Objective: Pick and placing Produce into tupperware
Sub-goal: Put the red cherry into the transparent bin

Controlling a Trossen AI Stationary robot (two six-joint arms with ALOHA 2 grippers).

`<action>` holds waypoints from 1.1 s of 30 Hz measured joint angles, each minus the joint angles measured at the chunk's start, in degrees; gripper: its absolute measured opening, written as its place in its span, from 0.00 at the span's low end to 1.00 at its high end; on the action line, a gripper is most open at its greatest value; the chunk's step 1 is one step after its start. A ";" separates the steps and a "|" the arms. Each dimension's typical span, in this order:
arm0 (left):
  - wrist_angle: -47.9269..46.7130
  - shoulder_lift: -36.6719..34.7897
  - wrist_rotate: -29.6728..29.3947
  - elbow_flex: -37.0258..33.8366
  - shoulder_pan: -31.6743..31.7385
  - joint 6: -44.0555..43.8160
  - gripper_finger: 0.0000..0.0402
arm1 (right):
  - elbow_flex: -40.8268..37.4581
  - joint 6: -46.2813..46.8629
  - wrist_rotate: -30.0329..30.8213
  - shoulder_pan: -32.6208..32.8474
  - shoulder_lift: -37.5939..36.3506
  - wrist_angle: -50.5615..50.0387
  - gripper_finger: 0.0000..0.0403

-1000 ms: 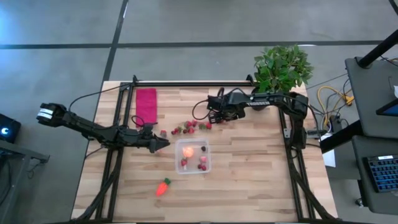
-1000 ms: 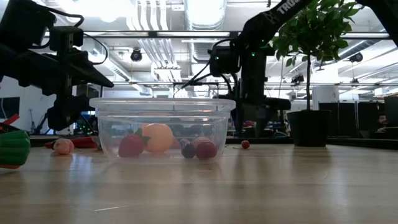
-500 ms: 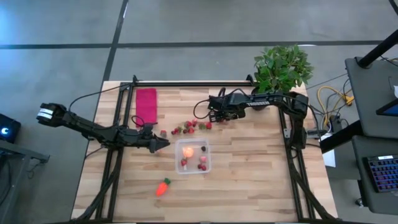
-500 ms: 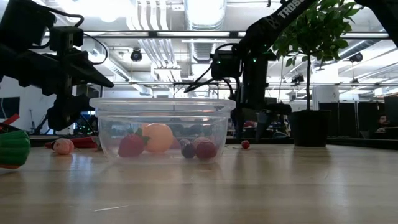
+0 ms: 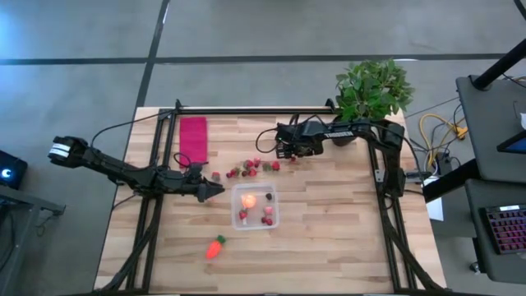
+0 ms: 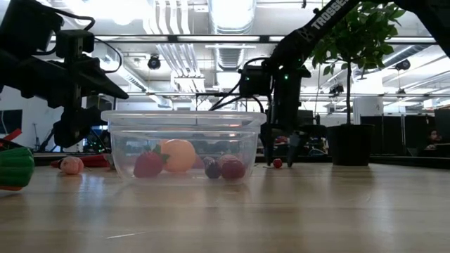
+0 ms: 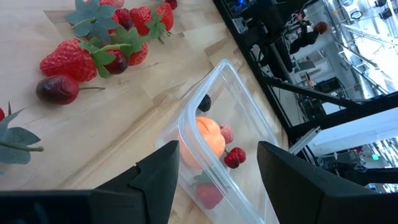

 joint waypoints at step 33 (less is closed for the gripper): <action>-0.42 -0.01 -1.40 0.00 0.01 1.33 0.50 | 4.99 -2.13 0.83 2.68 0.92 -7.87 0.53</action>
